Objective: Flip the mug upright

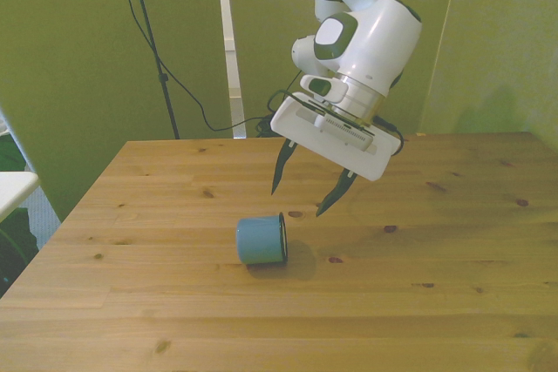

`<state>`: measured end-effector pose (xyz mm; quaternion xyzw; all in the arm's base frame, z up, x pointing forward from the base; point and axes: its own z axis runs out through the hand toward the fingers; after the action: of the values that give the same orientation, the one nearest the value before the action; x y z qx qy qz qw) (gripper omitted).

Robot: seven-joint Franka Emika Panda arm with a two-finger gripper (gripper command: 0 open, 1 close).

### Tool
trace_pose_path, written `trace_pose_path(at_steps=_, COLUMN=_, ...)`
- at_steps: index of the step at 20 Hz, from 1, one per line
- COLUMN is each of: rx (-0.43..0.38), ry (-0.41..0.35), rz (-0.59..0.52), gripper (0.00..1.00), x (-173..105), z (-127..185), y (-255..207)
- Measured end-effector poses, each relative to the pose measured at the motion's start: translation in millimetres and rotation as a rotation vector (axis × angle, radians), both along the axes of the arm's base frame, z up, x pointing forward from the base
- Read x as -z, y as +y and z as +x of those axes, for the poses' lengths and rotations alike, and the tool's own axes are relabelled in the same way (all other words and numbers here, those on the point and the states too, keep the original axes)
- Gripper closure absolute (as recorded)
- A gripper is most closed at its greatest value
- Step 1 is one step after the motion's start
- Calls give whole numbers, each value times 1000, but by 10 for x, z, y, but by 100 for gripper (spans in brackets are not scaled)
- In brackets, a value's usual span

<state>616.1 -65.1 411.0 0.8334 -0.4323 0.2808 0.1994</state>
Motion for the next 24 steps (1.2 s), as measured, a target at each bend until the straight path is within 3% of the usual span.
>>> trace_pose_path(at_steps=8, rx=112, ry=-6, rz=-161, gripper=0, x=341, z=53, y=-113)
trace_pose_path(at_steps=21, rx=234, ry=-46, rz=-334, gripper=0, x=584, z=181, y=-444)
trace_pose_path(at_steps=22, rx=238, ry=-50, rz=-342, gripper=100, x=601, z=190, y=-447)
trace_pose_path(at_steps=24, rx=244, ry=-56, rz=-352, gripper=100, x=613, z=203, y=-450)
